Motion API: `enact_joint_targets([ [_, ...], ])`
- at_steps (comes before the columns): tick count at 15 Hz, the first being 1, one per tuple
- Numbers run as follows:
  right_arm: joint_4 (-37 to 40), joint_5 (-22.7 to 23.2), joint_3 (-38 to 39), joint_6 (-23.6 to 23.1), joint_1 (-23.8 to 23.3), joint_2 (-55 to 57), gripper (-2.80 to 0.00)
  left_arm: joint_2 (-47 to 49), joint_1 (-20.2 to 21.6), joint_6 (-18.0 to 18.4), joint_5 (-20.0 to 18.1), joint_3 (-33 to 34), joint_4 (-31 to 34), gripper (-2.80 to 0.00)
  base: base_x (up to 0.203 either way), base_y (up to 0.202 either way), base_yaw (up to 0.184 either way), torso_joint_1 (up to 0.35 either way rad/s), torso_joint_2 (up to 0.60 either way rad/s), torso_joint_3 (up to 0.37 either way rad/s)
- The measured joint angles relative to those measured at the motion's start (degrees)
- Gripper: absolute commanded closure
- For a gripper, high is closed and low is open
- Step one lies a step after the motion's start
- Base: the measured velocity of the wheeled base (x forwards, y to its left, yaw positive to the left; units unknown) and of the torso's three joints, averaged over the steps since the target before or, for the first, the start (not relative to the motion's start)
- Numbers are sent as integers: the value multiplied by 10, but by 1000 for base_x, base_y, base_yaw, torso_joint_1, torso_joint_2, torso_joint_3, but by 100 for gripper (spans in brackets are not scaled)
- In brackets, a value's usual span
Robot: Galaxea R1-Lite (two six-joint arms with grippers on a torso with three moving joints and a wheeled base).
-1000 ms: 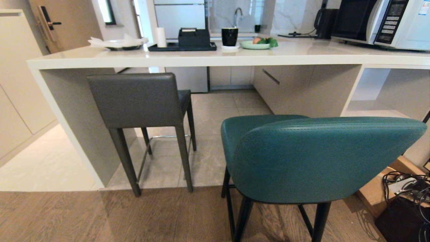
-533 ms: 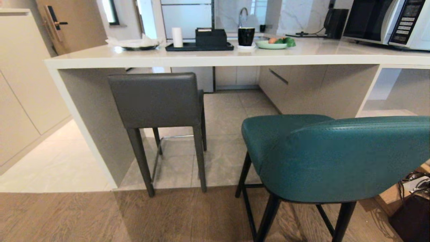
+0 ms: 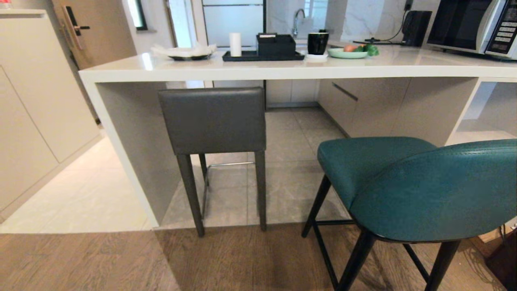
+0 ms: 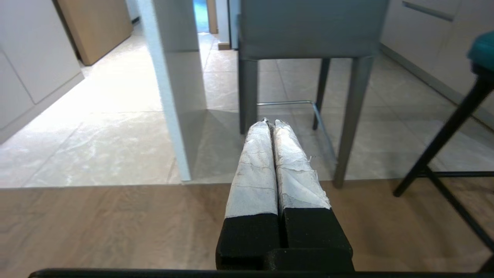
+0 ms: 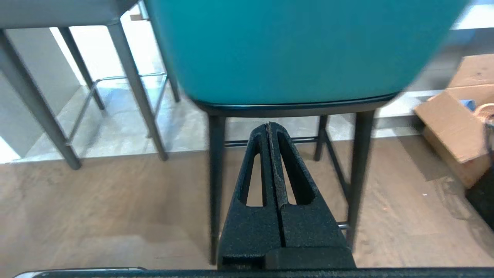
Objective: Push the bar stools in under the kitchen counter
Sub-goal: Pull the gray chair out from under the dining table
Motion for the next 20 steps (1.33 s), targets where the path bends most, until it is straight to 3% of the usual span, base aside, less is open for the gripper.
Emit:
enact_joint_targets([
  [13, 0, 0, 0, 0, 0, 0, 0, 0, 0, -1, 0, 0, 0, 0, 0, 191, -2, 1, 2, 3],
  [20, 0, 0, 0, 0, 0, 0, 0, 0, 0, -1, 0, 0, 0, 0, 0, 11, 0, 1, 0, 0],
])
